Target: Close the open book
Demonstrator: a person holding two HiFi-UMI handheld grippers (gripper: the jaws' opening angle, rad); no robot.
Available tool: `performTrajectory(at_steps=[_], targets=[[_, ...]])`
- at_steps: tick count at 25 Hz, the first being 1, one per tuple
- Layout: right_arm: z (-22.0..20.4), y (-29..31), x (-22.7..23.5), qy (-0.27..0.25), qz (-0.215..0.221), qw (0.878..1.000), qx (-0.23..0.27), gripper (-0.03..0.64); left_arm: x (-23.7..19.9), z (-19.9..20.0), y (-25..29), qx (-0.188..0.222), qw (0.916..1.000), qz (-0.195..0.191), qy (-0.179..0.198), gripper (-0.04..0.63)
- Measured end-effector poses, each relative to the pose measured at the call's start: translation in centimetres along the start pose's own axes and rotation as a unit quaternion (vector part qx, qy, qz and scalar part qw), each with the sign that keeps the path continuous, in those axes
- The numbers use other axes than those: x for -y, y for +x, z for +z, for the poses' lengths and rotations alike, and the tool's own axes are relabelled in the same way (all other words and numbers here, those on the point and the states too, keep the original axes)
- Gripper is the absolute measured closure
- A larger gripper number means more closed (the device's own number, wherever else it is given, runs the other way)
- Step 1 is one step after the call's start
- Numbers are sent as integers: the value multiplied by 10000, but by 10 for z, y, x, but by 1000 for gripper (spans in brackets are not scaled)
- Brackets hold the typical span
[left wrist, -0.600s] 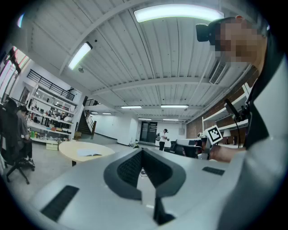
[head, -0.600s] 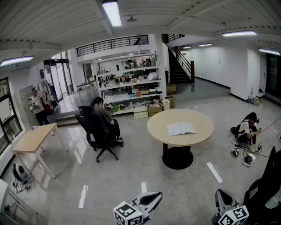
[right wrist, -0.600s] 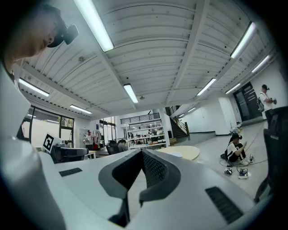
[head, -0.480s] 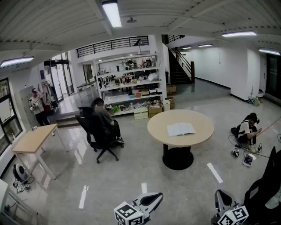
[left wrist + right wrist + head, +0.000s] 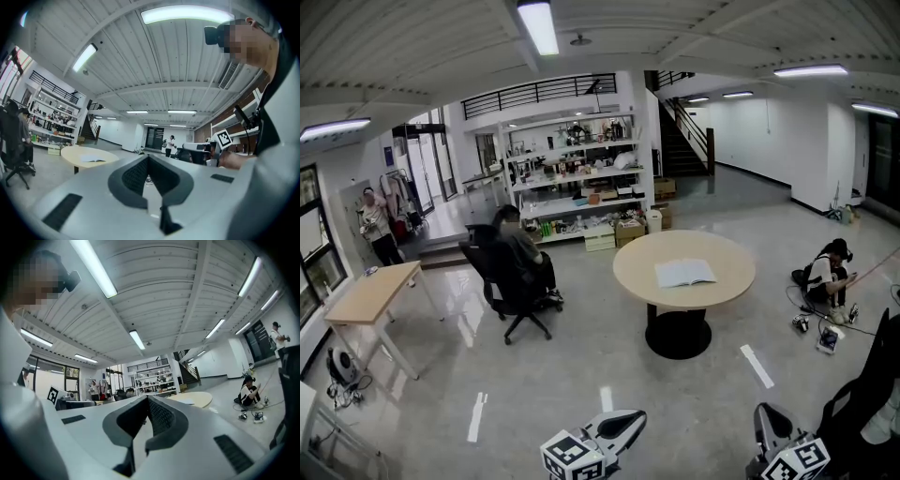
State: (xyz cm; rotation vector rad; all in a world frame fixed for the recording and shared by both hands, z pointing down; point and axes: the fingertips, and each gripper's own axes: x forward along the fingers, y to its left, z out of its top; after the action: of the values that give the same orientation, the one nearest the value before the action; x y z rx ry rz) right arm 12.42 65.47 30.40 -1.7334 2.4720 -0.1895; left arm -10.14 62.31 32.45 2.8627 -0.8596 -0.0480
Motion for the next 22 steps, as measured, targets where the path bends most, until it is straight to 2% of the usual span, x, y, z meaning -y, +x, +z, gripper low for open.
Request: performTrajectory(at_steps=[11, 16, 22], targets=[[-5, -2, 6, 41, -128, 9999, -108, 618, 0, -4, -4, -24, 10000, 78, -27, 606], [-11, 5, 1, 51, -117, 9998, -126, 618, -8, -7, -6, -13, 9999, 116, -98, 606], [-14, 25, -9, 34, -166, 9998, -135, 618, -27, -4, -12, -41, 10000, 71, -16, 606]])
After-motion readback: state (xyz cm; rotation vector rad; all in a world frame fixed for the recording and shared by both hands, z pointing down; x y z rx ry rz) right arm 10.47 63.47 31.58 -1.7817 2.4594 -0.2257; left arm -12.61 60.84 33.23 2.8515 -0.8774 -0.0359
